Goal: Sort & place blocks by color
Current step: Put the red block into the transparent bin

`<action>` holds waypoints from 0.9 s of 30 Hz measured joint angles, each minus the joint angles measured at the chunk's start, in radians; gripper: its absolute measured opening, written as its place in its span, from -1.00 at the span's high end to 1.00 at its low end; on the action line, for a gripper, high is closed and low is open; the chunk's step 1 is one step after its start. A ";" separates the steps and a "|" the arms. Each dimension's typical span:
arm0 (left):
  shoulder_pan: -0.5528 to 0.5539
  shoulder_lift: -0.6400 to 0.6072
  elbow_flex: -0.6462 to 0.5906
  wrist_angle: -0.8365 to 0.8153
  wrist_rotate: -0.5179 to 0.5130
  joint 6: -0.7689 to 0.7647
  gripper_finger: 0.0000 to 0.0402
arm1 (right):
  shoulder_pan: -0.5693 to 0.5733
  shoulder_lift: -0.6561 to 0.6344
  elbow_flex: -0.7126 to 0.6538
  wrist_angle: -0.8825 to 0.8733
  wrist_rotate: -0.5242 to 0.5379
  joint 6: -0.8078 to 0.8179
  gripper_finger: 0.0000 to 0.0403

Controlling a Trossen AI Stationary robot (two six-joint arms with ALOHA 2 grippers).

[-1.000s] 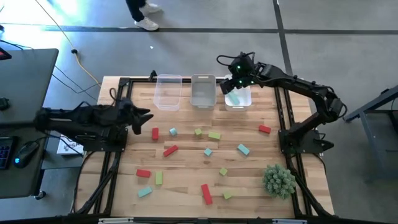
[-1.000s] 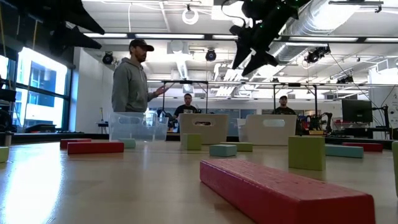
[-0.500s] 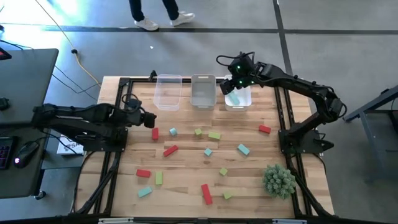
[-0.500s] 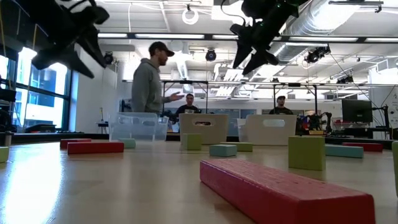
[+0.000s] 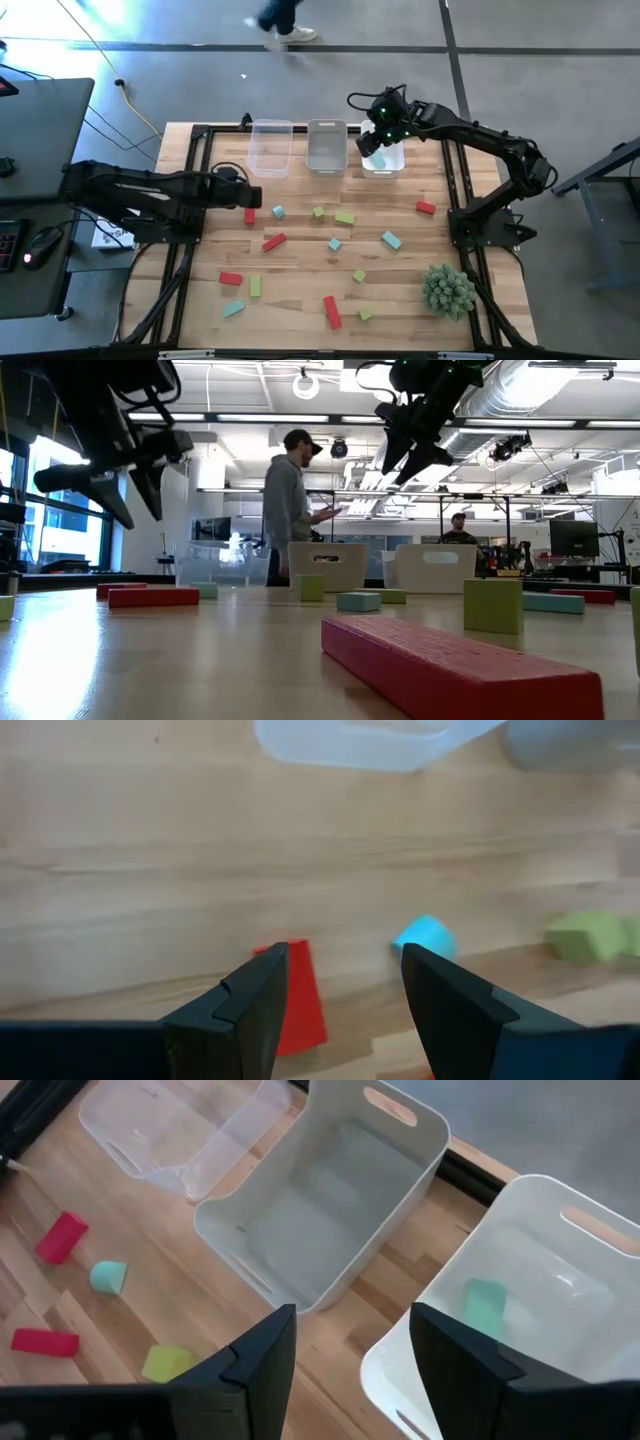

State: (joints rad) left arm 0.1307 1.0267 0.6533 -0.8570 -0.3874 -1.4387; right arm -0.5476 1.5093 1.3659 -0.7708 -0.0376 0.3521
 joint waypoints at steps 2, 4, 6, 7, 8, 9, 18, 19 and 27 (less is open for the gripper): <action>0.000 0.040 0.000 0.000 0.003 -0.018 0.07 | 0.000 0.000 0.000 0.000 0.000 -0.012 0.08; 0.000 0.078 0.000 0.000 0.003 -0.039 0.07 | 0.000 0.000 0.000 0.000 0.000 -0.019 0.08; 0.000 0.112 0.000 0.000 0.003 -0.051 0.07 | 0.000 0.000 0.000 0.000 0.000 -0.020 0.08; 0.000 0.128 0.000 0.000 0.004 -0.051 0.07 | 0.000 0.000 0.000 0.000 0.000 -0.022 0.08; 0.000 0.144 0.000 0.000 0.011 -0.053 0.07 | 0.000 0.000 0.000 0.000 0.000 -0.029 0.08; 0.000 0.159 0.000 0.000 0.015 -0.059 0.07 | 0.000 0.000 0.000 0.000 0.000 -0.039 0.08; -0.001 0.272 -0.001 0.052 0.038 -0.081 0.07 | 0.000 0.000 0.000 0.000 0.000 -0.065 0.08; -0.001 0.286 -0.001 0.057 0.042 -0.081 0.07 | 0.000 0.000 0.000 0.000 0.000 -0.066 0.08; -0.011 0.364 -0.001 0.073 0.055 -0.096 0.07 | 0.000 0.000 0.000 -0.003 0.000 -0.083 0.08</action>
State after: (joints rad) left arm 0.1193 1.3911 0.6521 -0.7844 -0.3326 -1.5347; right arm -0.5476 1.5093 1.3659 -0.7734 -0.0376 0.2686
